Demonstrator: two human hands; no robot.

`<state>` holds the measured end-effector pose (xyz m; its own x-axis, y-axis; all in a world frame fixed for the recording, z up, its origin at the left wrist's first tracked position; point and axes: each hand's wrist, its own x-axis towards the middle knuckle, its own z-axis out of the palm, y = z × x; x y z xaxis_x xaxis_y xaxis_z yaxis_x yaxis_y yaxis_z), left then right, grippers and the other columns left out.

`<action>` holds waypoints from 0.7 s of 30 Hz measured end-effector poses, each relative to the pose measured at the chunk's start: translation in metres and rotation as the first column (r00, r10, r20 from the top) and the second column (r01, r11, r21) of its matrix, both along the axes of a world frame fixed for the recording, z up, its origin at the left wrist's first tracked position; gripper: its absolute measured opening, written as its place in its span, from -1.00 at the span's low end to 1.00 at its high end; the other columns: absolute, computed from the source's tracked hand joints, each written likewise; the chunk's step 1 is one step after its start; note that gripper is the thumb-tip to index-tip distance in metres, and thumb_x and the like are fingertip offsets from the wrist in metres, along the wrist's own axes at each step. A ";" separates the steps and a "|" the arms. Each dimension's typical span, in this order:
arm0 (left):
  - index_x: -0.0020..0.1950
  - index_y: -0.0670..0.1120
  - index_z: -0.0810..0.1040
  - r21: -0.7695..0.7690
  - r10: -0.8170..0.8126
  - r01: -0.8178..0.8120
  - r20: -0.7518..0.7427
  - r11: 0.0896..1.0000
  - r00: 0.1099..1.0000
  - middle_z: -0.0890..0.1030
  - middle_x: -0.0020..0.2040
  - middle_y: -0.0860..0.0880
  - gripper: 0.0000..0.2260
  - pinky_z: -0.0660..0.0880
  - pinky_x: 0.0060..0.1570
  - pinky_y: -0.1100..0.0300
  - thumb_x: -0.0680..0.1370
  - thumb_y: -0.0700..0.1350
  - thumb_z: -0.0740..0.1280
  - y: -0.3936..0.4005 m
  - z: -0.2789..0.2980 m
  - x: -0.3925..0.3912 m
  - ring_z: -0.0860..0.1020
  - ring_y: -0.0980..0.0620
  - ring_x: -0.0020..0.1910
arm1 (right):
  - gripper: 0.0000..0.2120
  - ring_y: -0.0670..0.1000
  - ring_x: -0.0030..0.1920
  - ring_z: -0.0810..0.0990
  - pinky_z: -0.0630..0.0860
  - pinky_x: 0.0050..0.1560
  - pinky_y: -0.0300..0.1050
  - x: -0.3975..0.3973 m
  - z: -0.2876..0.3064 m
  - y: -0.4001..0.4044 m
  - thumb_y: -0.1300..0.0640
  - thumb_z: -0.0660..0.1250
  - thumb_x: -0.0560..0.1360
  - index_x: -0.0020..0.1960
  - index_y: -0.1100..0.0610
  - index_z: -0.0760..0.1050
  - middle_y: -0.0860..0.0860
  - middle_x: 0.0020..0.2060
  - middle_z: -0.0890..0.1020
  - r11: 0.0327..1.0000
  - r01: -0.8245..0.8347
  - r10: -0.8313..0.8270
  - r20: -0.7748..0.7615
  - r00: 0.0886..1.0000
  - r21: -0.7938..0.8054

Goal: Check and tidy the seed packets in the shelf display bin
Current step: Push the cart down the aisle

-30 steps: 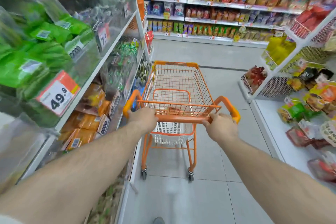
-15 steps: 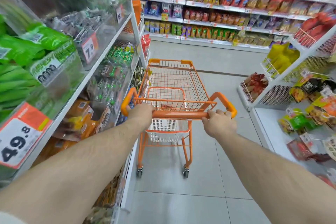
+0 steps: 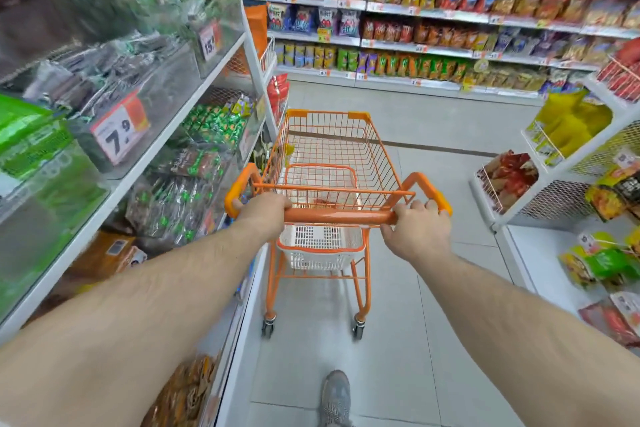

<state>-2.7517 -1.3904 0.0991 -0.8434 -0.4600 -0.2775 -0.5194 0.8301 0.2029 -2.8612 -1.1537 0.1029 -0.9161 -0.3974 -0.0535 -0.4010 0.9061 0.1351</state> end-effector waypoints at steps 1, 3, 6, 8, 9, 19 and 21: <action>0.35 0.07 0.49 -0.001 0.003 -0.003 0.004 1.000 1.000 0.46 0.30 -0.08 -0.55 0.09 0.36 -0.33 0.57 -0.33 0.16 -0.006 0.001 -0.012 0.41 -0.20 0.32 | -0.51 0.17 0.31 0.43 0.35 0.29 0.16 -0.014 -0.002 -0.005 -0.26 0.07 0.53 0.32 -0.03 0.44 0.09 0.28 0.53 1.000 -0.020 0.020 -0.009 1.000 -0.003; 0.33 0.10 0.50 0.005 0.000 0.000 0.006 1.000 1.000 0.48 0.28 -0.06 -0.57 0.12 0.35 -0.38 0.58 -0.31 0.17 -0.018 -0.001 -0.035 0.42 -0.18 0.30 | -0.51 0.18 0.28 0.46 0.36 0.26 0.15 -0.041 -0.004 -0.014 -0.26 0.07 0.52 0.30 -0.02 0.45 0.10 0.26 0.54 0.999 -0.050 0.050 -0.009 0.999 -0.015; 0.27 0.10 0.54 0.002 -0.001 0.001 0.006 1.000 1.000 0.53 0.26 -0.02 -0.62 0.24 0.30 -0.32 0.56 -0.26 0.20 -0.035 -0.004 -0.068 0.47 -0.15 0.25 | -0.52 0.16 0.26 0.48 0.37 0.25 0.13 -0.078 -0.006 -0.026 -0.27 0.10 0.50 0.26 -0.02 0.47 0.10 0.23 0.54 0.996 -0.084 0.084 0.008 0.996 -0.027; 0.26 0.10 0.54 -0.002 0.019 -0.019 0.014 1.000 1.000 0.55 0.26 -0.01 -0.64 0.28 0.29 -0.26 0.56 -0.25 0.21 -0.045 -0.003 -0.089 0.48 -0.15 0.25 | -0.52 0.15 0.26 0.48 0.37 0.24 0.10 -0.103 -0.005 -0.035 -0.26 0.13 0.48 0.27 -0.01 0.46 0.09 0.23 0.53 0.993 -0.111 0.111 0.016 0.994 -0.033; 0.28 0.10 0.53 -0.002 0.028 -0.028 0.022 1.000 0.999 0.55 0.26 -0.01 -0.63 0.28 0.30 -0.24 0.56 -0.25 0.21 -0.049 0.000 -0.099 0.48 -0.14 0.25 | -0.51 0.15 0.26 0.47 0.37 0.25 0.10 -0.114 -0.004 -0.039 -0.25 0.13 0.48 0.27 -0.01 0.45 0.09 0.24 0.53 0.993 -0.117 0.118 0.027 0.993 -0.033; 0.32 0.11 0.51 -0.014 0.049 -0.048 0.070 0.999 0.996 0.58 0.22 -0.03 -0.56 0.42 0.25 -0.14 0.54 -0.28 0.20 -0.077 0.006 -0.170 0.54 -0.13 0.15 | -0.58 0.16 0.23 0.50 0.43 0.23 0.08 -0.189 0.003 -0.077 -0.17 0.14 0.53 0.28 0.00 0.46 0.11 0.25 0.52 0.994 -0.093 0.098 0.101 0.990 -0.050; 0.23 0.10 0.55 -0.019 0.034 -0.032 0.086 0.999 0.996 0.60 0.12 -0.02 -0.61 0.48 0.18 -0.13 0.52 -0.26 0.19 -0.081 0.010 -0.178 0.55 -0.11 0.05 | -0.64 0.14 0.19 0.52 0.47 0.19 0.06 -0.196 0.007 -0.085 -0.12 0.14 0.53 0.25 -0.01 0.47 0.08 0.21 0.54 0.995 -0.084 0.089 0.125 0.988 -0.046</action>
<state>-2.9297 -1.4714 0.1092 -0.8010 -0.4928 -0.3399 -0.5617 0.8151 0.1417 -3.0567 -1.2382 0.1098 -0.8652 -0.4787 -0.1491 -0.4892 0.8711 0.0423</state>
